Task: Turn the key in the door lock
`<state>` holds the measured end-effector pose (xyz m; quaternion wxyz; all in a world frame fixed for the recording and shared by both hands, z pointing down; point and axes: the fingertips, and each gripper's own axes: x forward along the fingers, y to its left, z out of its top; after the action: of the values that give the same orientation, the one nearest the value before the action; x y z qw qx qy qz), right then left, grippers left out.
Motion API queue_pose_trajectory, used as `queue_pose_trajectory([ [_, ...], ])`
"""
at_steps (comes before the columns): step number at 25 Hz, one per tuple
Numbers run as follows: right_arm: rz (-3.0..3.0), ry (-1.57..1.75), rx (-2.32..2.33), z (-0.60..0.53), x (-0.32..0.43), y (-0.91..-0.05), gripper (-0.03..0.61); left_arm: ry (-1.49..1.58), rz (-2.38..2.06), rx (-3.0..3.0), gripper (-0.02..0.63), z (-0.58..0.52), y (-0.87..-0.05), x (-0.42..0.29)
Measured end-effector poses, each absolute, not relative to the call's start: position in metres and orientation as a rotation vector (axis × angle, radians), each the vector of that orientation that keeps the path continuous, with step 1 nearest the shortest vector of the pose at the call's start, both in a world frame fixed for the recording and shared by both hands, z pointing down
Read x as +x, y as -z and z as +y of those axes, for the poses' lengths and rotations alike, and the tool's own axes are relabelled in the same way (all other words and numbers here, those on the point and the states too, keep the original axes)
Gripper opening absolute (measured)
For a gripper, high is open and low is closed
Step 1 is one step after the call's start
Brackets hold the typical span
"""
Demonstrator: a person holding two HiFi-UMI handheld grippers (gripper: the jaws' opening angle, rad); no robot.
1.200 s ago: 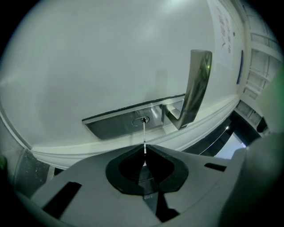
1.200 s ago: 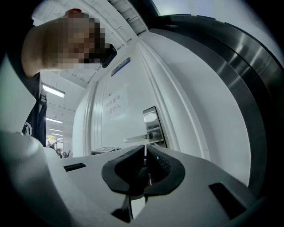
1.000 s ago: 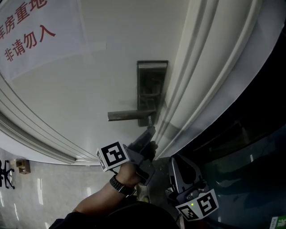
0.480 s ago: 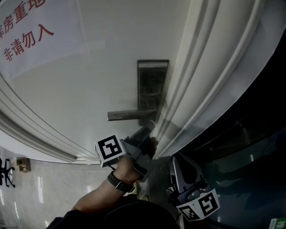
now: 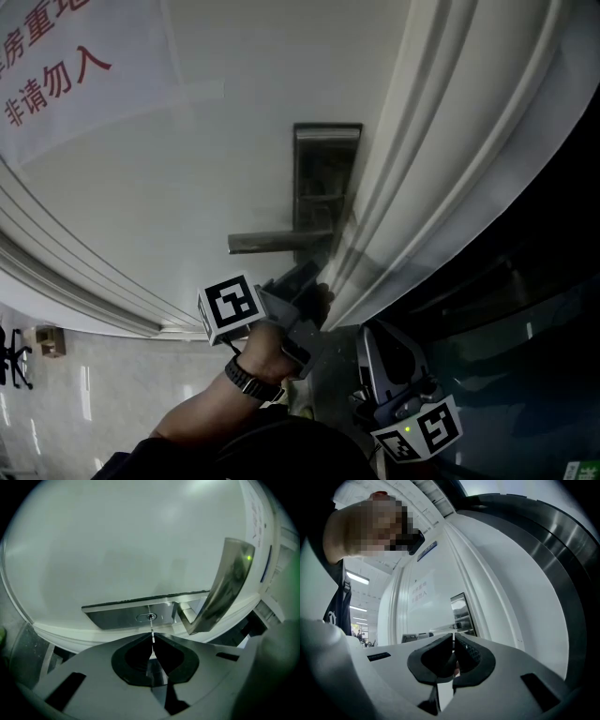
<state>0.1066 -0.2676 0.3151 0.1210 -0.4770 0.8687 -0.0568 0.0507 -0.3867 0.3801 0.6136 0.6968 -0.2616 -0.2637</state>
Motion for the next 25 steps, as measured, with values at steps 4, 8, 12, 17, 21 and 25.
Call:
queue_pose_trajectory([
  [4,2.543,0.168,-1.388,-0.269,0.105,-0.315,0.017,0.604,-0.597,1.594,0.009,-0.391,-0.380,0.049],
  [8,2.549,0.171,-1.388,-0.270,0.102,-0.316,0.018,0.609,-0.603,1.586,0.009,-0.400,-0.380,0.049],
  [12,2.550,0.176,-1.395,-0.271,0.103,-0.317,0.017,0.615,-0.590,1.574,0.009,-0.406,-0.381,0.049],
  [17,2.553,0.177,-1.403,-0.272,0.103,-0.319,0.017,0.612,-0.587,1.591,0.009,-0.407,-0.380,0.048],
  [21,2.561,0.179,-1.389,-0.270,0.101,-0.319,0.017,0.627,-0.581,1.612,0.009,-0.408,-0.378,0.049],
  [25,2.573,0.176,-1.365,-0.266,0.097,-0.319,0.018,0.624,-0.596,1.672,0.009,-0.404,-0.377,0.046],
])
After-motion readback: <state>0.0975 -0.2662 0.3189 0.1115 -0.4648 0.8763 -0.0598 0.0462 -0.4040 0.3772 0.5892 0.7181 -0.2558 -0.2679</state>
